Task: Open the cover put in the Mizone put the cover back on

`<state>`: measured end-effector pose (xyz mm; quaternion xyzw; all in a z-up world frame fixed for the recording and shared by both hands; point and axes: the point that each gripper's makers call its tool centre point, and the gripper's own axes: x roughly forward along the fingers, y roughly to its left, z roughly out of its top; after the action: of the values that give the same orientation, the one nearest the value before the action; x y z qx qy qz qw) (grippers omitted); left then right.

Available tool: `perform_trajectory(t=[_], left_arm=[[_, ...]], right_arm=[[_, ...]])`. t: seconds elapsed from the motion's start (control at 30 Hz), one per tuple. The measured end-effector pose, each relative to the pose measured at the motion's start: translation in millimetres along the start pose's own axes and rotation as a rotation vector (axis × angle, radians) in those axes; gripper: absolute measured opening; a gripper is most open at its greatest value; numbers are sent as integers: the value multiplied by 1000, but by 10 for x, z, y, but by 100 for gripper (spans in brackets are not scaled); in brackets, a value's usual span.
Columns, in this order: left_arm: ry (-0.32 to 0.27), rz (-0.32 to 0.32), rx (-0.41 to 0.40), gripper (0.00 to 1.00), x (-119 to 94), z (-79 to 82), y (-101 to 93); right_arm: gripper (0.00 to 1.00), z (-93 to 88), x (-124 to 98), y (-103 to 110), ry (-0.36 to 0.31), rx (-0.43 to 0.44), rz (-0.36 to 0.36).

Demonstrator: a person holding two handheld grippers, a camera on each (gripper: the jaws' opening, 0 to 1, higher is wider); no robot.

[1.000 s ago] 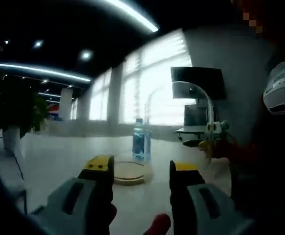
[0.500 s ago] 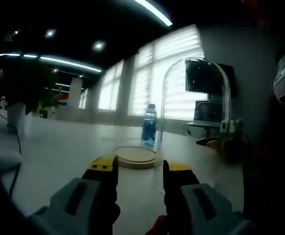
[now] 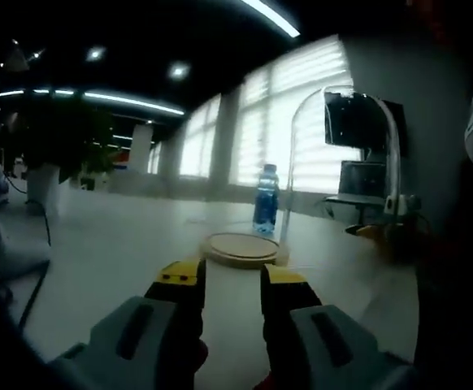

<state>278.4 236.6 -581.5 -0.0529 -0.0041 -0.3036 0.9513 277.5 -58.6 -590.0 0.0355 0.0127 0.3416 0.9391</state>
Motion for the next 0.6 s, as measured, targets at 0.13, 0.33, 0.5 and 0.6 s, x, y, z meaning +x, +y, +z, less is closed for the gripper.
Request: perform_trajectory(t=[0.13, 0.33, 0.5, 0.6], left_arm=[[11, -3, 30, 22, 17, -28, -25], [6, 25, 72, 22, 32, -13, 17], [7, 7, 64, 22, 32, -17, -5], [12, 6, 73, 22, 38, -27, -12]], right_arm=[[24, -23, 16, 11, 12, -28, 4], [24, -51, 40, 15, 28, -53, 6], [24, -65, 49, 26, 34, -51, 18], [24, -65, 54, 20, 34, -48, 14]])
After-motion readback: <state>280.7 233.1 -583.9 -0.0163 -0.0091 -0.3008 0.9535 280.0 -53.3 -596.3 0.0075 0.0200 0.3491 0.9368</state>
